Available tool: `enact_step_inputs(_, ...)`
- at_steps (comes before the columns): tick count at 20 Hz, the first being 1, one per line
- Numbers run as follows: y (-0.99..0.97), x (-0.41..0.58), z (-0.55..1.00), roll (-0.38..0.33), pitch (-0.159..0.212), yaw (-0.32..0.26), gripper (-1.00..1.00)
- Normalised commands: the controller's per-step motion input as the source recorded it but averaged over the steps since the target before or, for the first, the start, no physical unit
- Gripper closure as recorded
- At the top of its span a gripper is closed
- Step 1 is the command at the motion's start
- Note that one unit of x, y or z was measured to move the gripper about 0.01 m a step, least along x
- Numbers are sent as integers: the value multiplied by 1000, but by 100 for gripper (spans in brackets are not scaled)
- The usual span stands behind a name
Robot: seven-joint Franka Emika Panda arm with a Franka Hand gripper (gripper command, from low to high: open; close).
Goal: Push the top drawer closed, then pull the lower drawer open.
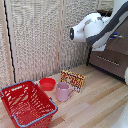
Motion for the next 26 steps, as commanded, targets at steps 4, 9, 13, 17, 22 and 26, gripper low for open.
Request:
enact_step_inputs(4,-643,-174,416,-111,0,25,100)
enact_step_inputs(9,-659,-178,320,-100,0,15,100)
enact_step_inputs(13,-834,-191,243,-61,0,15,100)
enact_step_inputs(17,-941,-164,197,-32,0,16,100)
enact_step_inputs(22,-235,-10,73,-19,0,-7,-100)
enact_step_inputs(26,342,74,6,-30,0,0,-100)
